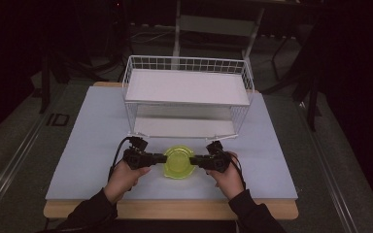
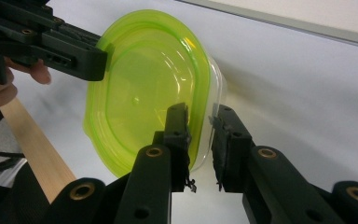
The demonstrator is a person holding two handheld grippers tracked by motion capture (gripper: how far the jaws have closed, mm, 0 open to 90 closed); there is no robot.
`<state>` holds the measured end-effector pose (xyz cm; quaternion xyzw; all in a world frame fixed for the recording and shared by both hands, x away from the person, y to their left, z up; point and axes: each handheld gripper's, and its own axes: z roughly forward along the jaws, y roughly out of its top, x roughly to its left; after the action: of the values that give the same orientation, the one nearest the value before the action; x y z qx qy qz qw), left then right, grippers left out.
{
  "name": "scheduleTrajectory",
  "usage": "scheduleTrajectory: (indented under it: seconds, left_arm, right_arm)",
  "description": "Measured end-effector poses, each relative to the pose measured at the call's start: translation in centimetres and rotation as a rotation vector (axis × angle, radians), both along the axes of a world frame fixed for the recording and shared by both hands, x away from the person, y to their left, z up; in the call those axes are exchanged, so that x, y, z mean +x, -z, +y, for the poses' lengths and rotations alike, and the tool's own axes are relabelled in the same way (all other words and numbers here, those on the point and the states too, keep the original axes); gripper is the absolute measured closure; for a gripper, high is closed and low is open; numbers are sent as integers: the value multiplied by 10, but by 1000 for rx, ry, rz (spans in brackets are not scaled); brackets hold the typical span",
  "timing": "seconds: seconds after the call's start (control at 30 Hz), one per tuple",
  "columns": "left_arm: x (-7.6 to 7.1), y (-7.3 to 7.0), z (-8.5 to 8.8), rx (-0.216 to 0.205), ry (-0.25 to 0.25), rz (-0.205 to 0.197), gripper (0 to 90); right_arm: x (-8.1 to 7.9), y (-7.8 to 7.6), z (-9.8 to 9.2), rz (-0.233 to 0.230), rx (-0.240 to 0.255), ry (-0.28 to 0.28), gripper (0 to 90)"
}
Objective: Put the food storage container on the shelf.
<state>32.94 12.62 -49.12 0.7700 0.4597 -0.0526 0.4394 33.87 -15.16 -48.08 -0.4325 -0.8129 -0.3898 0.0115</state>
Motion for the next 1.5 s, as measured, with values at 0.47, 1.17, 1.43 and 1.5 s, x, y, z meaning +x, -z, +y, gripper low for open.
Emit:
scheduleTrajectory:
  seconds: [0.47,1.17,1.43,1.5]
  left_arm:
    - [-25,8,-3,-13,-19,28,715]
    - [-23,-16,0,-55,-94,22,820]
    - [-22,-55,-1,-83,-85,-47,825]
    - [-21,-65,-1,-89,-79,-59,826]
  right_arm:
    - [-3,0,0,-17,-5,27,792]
    - [-16,-18,1,-127,-28,4,799]
    - [-17,-52,-5,-190,18,26,799]
    - [-17,-59,-7,-201,31,30,799]
